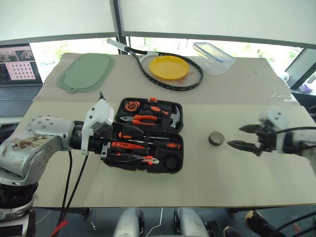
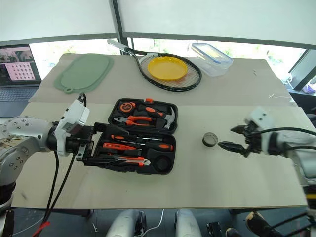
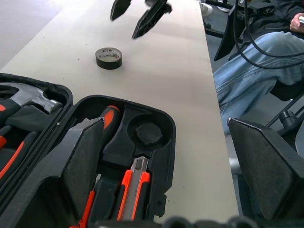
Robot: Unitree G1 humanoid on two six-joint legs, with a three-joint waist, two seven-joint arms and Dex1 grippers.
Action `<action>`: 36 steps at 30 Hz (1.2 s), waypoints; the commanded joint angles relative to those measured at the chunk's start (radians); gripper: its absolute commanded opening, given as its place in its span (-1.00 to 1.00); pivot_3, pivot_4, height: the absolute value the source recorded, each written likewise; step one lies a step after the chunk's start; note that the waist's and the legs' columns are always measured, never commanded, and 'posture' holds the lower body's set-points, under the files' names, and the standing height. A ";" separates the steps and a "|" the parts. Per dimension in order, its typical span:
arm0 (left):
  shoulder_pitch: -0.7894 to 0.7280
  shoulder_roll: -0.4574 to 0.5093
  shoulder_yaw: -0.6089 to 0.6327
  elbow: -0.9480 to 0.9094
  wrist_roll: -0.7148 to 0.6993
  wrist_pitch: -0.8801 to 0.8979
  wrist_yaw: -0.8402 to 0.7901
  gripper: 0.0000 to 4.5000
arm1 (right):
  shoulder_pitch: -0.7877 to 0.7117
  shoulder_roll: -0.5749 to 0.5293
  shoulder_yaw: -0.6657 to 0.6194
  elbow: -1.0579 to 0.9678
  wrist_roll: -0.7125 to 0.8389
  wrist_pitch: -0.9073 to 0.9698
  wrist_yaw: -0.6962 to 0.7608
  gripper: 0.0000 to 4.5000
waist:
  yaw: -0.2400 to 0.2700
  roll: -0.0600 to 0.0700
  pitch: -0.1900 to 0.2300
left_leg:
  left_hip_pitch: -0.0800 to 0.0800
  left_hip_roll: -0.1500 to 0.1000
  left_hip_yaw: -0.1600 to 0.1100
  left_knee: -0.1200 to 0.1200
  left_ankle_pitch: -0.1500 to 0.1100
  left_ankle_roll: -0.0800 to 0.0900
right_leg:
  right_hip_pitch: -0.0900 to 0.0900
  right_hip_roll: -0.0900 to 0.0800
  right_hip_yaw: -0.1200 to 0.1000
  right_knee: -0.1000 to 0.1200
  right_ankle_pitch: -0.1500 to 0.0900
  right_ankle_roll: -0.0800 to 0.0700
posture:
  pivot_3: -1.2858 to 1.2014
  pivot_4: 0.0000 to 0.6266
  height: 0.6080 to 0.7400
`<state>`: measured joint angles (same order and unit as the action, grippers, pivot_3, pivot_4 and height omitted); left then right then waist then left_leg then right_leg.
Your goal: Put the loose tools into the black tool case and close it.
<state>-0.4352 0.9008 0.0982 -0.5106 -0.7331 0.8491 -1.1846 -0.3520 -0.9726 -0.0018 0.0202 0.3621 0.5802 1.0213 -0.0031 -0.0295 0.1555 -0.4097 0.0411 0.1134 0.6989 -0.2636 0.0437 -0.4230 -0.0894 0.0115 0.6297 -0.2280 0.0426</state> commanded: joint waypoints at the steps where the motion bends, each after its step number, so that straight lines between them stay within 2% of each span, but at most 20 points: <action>1: -0.015 0.012 0.002 -0.017 0.009 -0.040 0.022 0.98 | -0.056 0.032 0.045 0.041 -0.065 -0.043 -0.010 1.00 | 0.002 0.000 0.000 | 0.000 0.000 0.000 0.000 0.000 0.000 | 0.000 0.000 0.000 0.000 0.000 0.000 | 0.03 -0.52 0.98; 5: -0.021 0.012 -0.010 -0.001 0.018 -0.057 0.029 0.98 | -0.074 0.102 0.103 0.075 -0.119 -0.082 -0.022 1.00 | 0.003 0.000 0.000 | 0.000 -0.001 0.000 0.000 0.000 0.000 | 0.000 -0.001 0.000 0.000 0.000 0.000 | 0.03 -0.52 0.98; 6: -0.023 0.014 -0.012 0.002 0.020 -0.062 0.029 1.00 | -0.077 0.110 0.107 0.084 -0.130 -0.090 -0.024 0.77 | 0.004 0.000 0.000 | 0.000 -0.001 0.000 0.000 0.000 0.000 | 0.000 -0.001 0.000 0.000 0.000 0.000 | 0.03 -0.52 0.98; 10: -0.032 0.021 -0.022 0.018 0.030 -0.078 0.025 1.00 | -0.083 0.133 0.117 0.111 -0.157 -0.100 -0.032 0.32 | 0.005 0.000 0.000 | 0.000 -0.001 0.000 0.000 0.000 0.000 | 0.000 -0.001 0.000 0.000 0.000 0.000 | 0.03 -0.52 0.98; 11: -0.035 0.023 -0.024 0.023 0.033 -0.082 0.023 1.00 | -0.083 0.138 0.119 0.115 -0.162 -0.101 -0.034 0.06 | 0.005 0.000 0.000 | 0.000 -0.001 0.000 0.000 0.000 0.000 | 0.000 -0.001 0.000 0.000 0.000 0.000 | 0.03 -0.52 0.98; 13: -0.044 0.026 -0.033 0.032 0.037 -0.090 0.020 1.00 | -0.081 0.147 0.120 0.118 -0.169 -0.102 -0.039 -0.14 | 0.005 0.000 0.000 | 0.000 -0.001 0.000 0.000 0.000 0.000 | 0.000 -0.001 -0.001 0.000 0.000 0.000 | 0.03 -0.52 0.98; 16: -0.053 0.031 -0.047 0.042 0.046 -0.105 0.014 1.00 | -0.063 0.148 0.099 0.087 -0.152 -0.091 -0.033 -0.58 | 0.004 0.000 0.000 | 0.001 -0.001 0.000 0.000 0.000 0.000 | 0.001 -0.001 -0.001 0.000 0.000 0.000 | 0.03 -0.52 0.98; 18: -0.054 0.034 -0.054 0.047 0.051 -0.114 0.009 1.00 | -0.052 0.144 0.082 0.063 -0.135 -0.079 -0.026 -0.94 | 0.004 0.000 0.000 | 0.000 -0.001 0.000 0.000 0.000 0.000 | 0.001 -0.001 -0.001 0.000 0.000 0.000 | 0.03 -0.52 0.98; 21: -0.044 0.040 -0.068 0.050 0.065 -0.128 -0.001 1.00 | -0.043 0.139 0.026 -0.031 -0.065 -0.013 -0.016 -0.99 | 0.005 0.000 0.000 | 0.000 -0.001 0.000 0.000 0.000 0.000 | 0.000 -0.001 -0.001 0.000 0.000 0.000 | 0.03 -0.52 0.98; 23: -0.038 0.045 -0.073 0.049 0.067 -0.133 -0.006 1.00 | -0.056 0.154 -0.019 -0.142 0.033 0.098 -0.016 -0.99 | 0.005 0.000 0.000 | 0.000 -0.001 0.000 0.000 0.000 0.000 | 0.000 -0.001 0.000 0.000 0.000 0.000 | 0.03 -0.52 0.98; 27: -0.015 0.064 -0.086 0.037 0.077 -0.142 -0.025 1.00 | -0.064 0.181 -0.022 -0.388 0.182 0.184 -0.001 -0.99 | -0.001 0.000 0.000 | 0.000 0.001 0.000 -0.001 0.000 0.000 | 0.000 0.001 0.000 0.001 0.000 0.000 | 0.03 -0.52 0.98; 32: -0.007 0.072 -0.118 0.047 0.127 -0.190 -0.034 1.00 | -0.072 0.187 0.135 -0.528 0.134 0.168 -0.003 -0.99 | 0.005 0.000 0.000 | 0.000 0.001 0.000 -0.002 0.000 0.000 | 0.000 0.000 -0.001 0.000 0.000 -0.001 | 0.03 -0.52 0.98; 36: -0.024 0.069 -0.120 0.057 0.122 -0.186 -0.041 1.00 | -0.099 0.205 0.252 -0.517 0.067 0.141 -0.003 -0.99 | 0.011 -0.001 0.001 | 0.000 0.001 0.001 0.000 0.000 0.000 | 0.000 0.000 -0.002 0.001 0.000 -0.001 | 0.03 -0.52 0.98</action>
<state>-0.4383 0.9648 -0.0261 -0.4485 -0.6082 0.6787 -1.2160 -0.4260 -0.7661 0.2204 -0.4879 0.4705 0.7520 1.0202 0.0082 -0.0301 0.1561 -0.4097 0.0420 0.1141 0.6987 -0.2635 0.0434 -0.4231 -0.0896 0.0097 0.6304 -0.2284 0.0417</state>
